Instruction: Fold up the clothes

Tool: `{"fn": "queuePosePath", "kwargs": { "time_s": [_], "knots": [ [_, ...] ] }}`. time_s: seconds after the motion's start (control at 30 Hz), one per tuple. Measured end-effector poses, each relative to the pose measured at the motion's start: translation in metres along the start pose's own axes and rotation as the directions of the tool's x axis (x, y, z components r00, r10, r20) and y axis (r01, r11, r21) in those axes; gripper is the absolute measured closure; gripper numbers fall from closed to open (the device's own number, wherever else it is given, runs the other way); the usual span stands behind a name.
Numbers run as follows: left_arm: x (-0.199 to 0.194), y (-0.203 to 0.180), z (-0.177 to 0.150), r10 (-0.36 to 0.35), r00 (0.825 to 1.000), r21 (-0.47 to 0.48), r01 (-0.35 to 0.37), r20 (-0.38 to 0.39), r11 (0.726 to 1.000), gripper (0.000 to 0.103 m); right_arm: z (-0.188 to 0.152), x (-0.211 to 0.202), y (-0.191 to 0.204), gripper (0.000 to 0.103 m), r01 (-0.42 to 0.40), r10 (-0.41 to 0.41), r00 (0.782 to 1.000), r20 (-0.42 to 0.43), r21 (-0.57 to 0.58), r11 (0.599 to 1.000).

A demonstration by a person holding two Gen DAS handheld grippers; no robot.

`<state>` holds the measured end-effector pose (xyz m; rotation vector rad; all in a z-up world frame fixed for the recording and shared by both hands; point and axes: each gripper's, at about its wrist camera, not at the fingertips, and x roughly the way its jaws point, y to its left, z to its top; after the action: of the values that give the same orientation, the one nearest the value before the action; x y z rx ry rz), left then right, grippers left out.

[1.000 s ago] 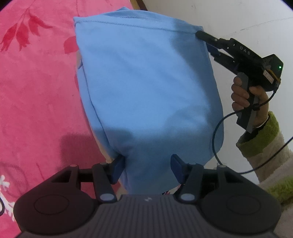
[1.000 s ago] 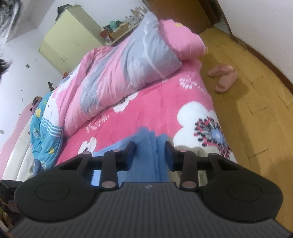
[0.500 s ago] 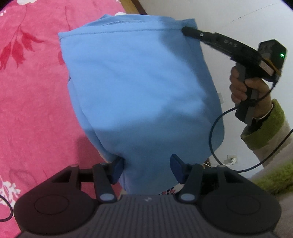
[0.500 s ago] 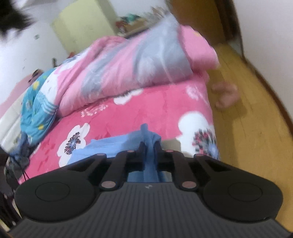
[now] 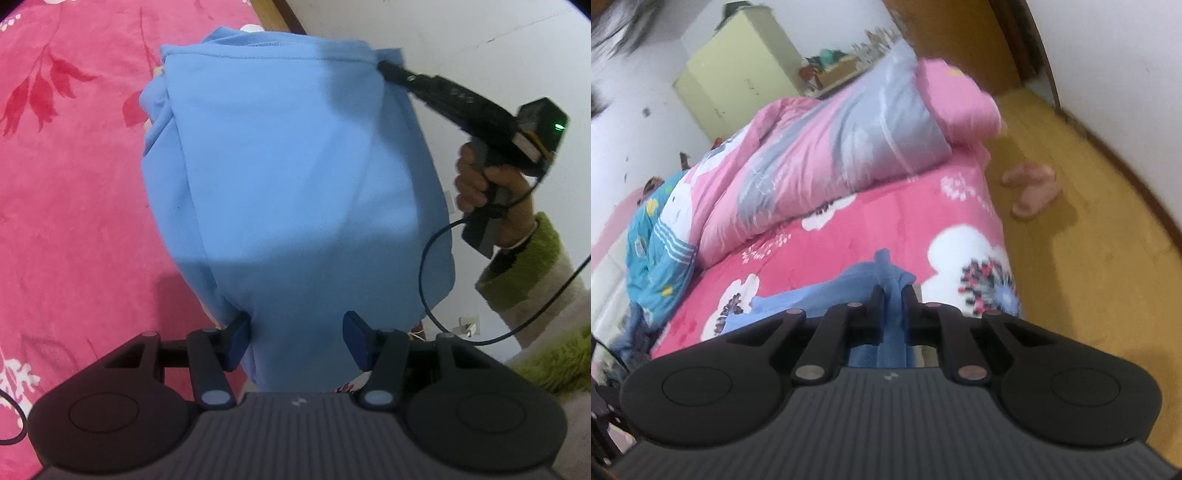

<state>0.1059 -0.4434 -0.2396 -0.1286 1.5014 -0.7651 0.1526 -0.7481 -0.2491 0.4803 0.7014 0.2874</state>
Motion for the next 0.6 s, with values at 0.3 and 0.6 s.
{"fn": "queuePosePath", "kwargs": {
  "time_s": [0.3, 0.6],
  "knots": [
    [-0.003, 0.01, -0.006, -0.04, 0.998, -0.06, 0.043, 0.056, 0.997, 0.048, -0.004, 0.019, 0.035, 0.06, -0.01, 0.009, 0.994, -0.106, -0.017, 1.0],
    [-0.011, 0.025, -0.024, -0.105, 0.982, -0.1, 0.122, 0.155, 0.988, 0.048, -0.009, 0.035, 0.08, 0.064, -0.025, 0.012, 0.977, -0.214, -0.059, 0.998]
  ]
}}
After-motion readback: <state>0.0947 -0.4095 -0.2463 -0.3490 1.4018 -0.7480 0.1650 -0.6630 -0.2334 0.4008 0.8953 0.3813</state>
